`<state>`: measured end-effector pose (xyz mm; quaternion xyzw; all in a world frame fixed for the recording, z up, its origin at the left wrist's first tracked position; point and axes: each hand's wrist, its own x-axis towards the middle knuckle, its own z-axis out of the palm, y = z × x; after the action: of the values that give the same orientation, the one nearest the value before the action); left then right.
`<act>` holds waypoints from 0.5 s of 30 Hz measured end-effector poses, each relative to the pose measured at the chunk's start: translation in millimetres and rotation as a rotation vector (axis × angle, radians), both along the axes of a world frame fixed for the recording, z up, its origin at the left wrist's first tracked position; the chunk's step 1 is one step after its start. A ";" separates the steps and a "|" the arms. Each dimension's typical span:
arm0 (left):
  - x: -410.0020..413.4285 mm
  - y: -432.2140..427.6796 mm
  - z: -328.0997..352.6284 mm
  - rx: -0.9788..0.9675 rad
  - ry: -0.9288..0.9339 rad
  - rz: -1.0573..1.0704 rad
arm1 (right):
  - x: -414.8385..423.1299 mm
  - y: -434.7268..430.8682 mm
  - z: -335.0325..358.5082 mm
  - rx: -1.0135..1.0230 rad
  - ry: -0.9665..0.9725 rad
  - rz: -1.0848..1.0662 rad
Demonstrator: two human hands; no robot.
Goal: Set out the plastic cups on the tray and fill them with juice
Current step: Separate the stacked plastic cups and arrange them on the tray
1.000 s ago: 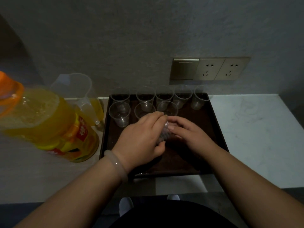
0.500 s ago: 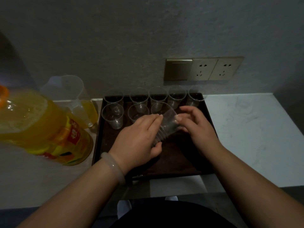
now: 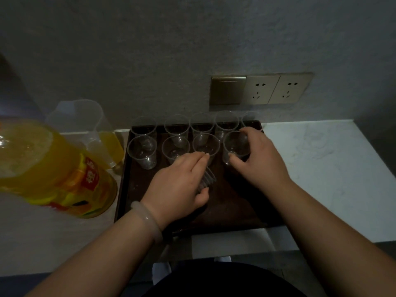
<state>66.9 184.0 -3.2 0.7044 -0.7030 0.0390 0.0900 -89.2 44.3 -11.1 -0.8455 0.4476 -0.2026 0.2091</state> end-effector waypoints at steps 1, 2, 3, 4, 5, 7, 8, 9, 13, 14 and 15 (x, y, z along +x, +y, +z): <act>0.0 -0.3 0.0 -0.001 -0.003 0.002 | 2.7 -1.3 -2.0 -0.004 0.023 0.011; -0.3 -0.6 0.1 0.000 -0.005 0.004 | 5.4 -2.3 -2.9 -0.010 0.041 0.018; -0.4 -1.1 -0.1 0.004 -0.007 0.006 | 7.7 -3.1 -3.4 -0.017 0.052 0.023; -0.6 -1.5 -0.3 0.011 -0.007 0.010 | 9.3 -3.5 -3.6 -0.024 0.061 0.030; -0.7 -2.0 -0.6 0.018 -0.007 0.015 | 10.5 -4.0 -3.9 -0.030 0.070 0.036; -1.4 -2.3 -1.2 0.039 0.002 0.021 | 11.8 -4.6 -4.2 -0.027 0.092 0.041; -2.0 -2.6 -1.3 0.051 0.007 0.024 | 12.1 -5.0 -4.7 -0.023 0.100 0.040; -2.5 -2.8 -1.6 0.061 0.012 0.029 | 12.2 -5.6 -5.4 -0.017 0.111 0.038; -4.0 -3.1 -0.2 0.067 0.020 0.049 | 8.5 -5.7 -7.0 -0.023 0.168 0.060; -4.1 -3.1 0.0 0.068 0.024 0.047 | 6.0 -4.4 -6.1 -0.040 0.161 0.060; -4.5 -3.1 0.1 0.068 0.028 0.045 | 2.9 -3.0 -4.9 -0.074 0.126 0.056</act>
<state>62.4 180.9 -3.1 0.7233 -0.6864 0.0074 0.0751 -86.3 41.3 -16.0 -0.8760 0.4281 -0.1595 0.1549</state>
